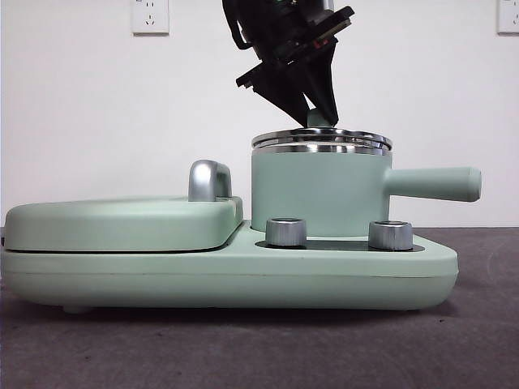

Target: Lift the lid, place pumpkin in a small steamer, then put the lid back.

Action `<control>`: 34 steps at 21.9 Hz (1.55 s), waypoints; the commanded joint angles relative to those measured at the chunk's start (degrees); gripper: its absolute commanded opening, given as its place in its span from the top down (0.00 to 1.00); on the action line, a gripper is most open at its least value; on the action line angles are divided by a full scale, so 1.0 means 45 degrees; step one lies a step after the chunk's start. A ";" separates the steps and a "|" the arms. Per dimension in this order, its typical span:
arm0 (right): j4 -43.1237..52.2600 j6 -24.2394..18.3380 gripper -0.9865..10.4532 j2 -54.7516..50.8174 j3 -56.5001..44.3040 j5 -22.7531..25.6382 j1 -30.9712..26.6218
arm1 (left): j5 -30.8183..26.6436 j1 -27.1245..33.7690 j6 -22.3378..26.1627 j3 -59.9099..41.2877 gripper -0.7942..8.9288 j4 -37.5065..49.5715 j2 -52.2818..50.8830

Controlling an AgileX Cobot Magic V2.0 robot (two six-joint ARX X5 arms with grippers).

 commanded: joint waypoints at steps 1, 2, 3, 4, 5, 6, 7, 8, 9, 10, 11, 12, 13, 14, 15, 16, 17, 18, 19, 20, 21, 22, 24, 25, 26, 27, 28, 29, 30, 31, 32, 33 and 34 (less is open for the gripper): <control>0.0136 0.0160 0.50 0.0053 0.0102 0.0015 0.0078 | 0.0024 -0.0121 0.1525 0.0262 0.90 -0.0073 0.0675; 0.0136 0.0160 0.50 0.0053 0.0102 0.0015 0.0078 | 0.0024 -0.0092 0.1889 0.0262 0.90 -0.0194 0.0675; 0.0141 0.0160 0.50 0.0053 0.0102 0.0015 0.0078 | 0.0024 -0.0044 0.2254 0.0262 0.90 -0.0321 0.0675; 0.0141 0.0160 0.50 0.0053 0.0102 0.0015 0.0078 | 0.0024 -0.0024 0.2438 0.0262 0.90 -0.0364 0.0675; 0.0141 0.0160 0.50 0.0053 0.0102 0.0015 0.0078 | 0.0029 -0.0015 0.2569 0.0262 0.90 -0.0335 0.0675; 0.0136 0.0170 0.50 0.0053 0.0102 0.0010 0.0078 | 0.0034 -0.0005 0.2569 0.0262 0.90 -0.0282 0.0675; 0.0136 0.0194 0.50 0.0049 0.0102 0.0010 0.0078 | 0.0039 0.0010 0.2555 0.0262 0.90 -0.0287 0.0675; 0.0136 0.0204 0.50 0.0053 0.0102 0.0005 0.0078 | 0.0039 0.0029 0.2497 0.0262 0.90 -0.0335 0.0675; 0.0136 0.0209 0.50 0.0053 0.0102 0.0005 0.0078 | 0.0039 0.0034 0.2419 0.0262 0.90 -0.0350 0.0675; 0.0136 0.0209 0.50 0.0049 0.0102 0.0005 0.0078 | 0.0039 0.0034 0.2273 0.0262 0.89 -0.0321 0.0675; 0.0136 0.0219 0.50 0.0053 0.0102 0.0005 0.0078 | 0.0039 0.0034 0.2103 0.0267 0.87 -0.0296 0.0675; 0.0136 0.0223 0.50 0.0053 0.0102 0.0005 0.0078 | 0.0029 0.0034 0.1933 0.0282 0.82 -0.0296 0.0670; 0.0136 0.0228 0.50 0.0053 0.0102 0.0005 0.0078 | 0.0029 0.0058 0.1632 0.0335 0.71 -0.0321 0.0661; 0.0136 0.0228 0.50 0.0049 0.0102 0.0005 0.0078 | 0.0024 0.0102 0.1311 0.0350 0.60 -0.0306 0.0593; 0.0136 0.0228 0.50 0.0049 0.0102 0.0005 0.0078 | 0.0024 0.0146 0.0996 0.0355 0.49 -0.0301 0.0471; 0.0131 0.0228 0.50 0.0053 0.0102 0.0005 0.0078 | 0.0015 0.0175 0.0821 0.0359 0.44 -0.0325 0.0311; 0.0136 0.0228 0.50 0.0049 0.0102 0.0005 0.0078 | 0.0015 0.0233 0.0733 0.0359 0.42 -0.0379 0.0024; 0.0131 0.0228 0.50 0.0053 0.0102 0.0005 0.0078 | 0.0005 0.0257 0.0622 0.0359 0.40 -0.0457 -0.0243; 0.0131 0.0233 0.50 0.0053 0.0102 0.0005 0.0078 | 0.0005 0.0321 0.0559 0.0359 0.40 -0.0729 -0.0695; 0.0131 0.0238 0.50 0.0053 0.0102 0.0005 0.0078 | 0.0005 0.0345 0.0559 0.0359 0.40 -0.1010 -0.1059; 0.0126 0.0238 0.50 0.0049 0.0102 0.0005 0.0078 | 0.0005 0.0393 0.0427 0.0359 0.40 -0.1355 -0.1588; 0.0126 0.0238 0.50 0.0053 0.0102 0.0005 0.0078 | 0.0005 0.0471 0.0228 0.0359 0.40 -0.1671 -0.2035; 0.0126 0.0233 0.50 0.0053 0.0102 0.0005 0.0078 | 0.0005 0.0631 -0.0189 0.0359 0.40 -0.2467 -0.3118; 0.0131 0.0233 0.50 0.0053 0.0102 0.0010 0.0078 | 0.0010 0.0690 -0.0301 0.0359 0.40 -0.2924 -0.3730; 0.0131 0.0233 0.50 0.0053 0.0102 0.0005 0.0078 | 0.0010 0.0753 -0.0427 0.0359 0.40 -0.3249 -0.4235; 0.0131 0.0233 0.50 0.0053 0.0102 0.0005 0.0078 | 0.0010 0.0845 -0.0491 0.0355 0.40 -0.3667 -0.4862; 0.0131 0.0233 0.50 0.0053 0.0102 0.0000 0.0078 | 0.0010 0.0908 -0.0544 0.0330 0.41 -0.4007 -0.5338; 0.0131 0.0233 0.50 0.0053 0.0102 0.0000 0.0078 | 0.0019 0.0971 -0.0729 0.0209 0.41 -0.4439 -0.5955; 0.0131 0.0233 0.50 0.0053 0.0102 -0.0015 0.0078 | 0.0019 0.0996 -0.0797 -0.0117 0.41 -0.4653 -0.6567; 0.0126 0.0233 0.50 0.0053 0.0102 -0.0044 0.0078 | 0.0034 0.1001 -0.0869 -0.0758 0.41 -0.4673 -0.7310; 0.0126 0.0238 0.50 0.0053 0.0102 -0.0053 0.0078 | 0.0039 0.1001 -0.0899 -0.1608 0.41 -0.4614 -0.8092; 0.0131 0.0233 0.50 0.0053 0.0102 -0.0053 0.0078 | 0.0039 0.0996 -0.0947 -0.2667 0.41 -0.4595 -0.8942; 0.0131 0.0233 0.50 0.0053 0.0102 -0.0049 0.0078 | 0.0039 0.0996 -0.0952 -0.3371 0.41 -0.4561 -0.9452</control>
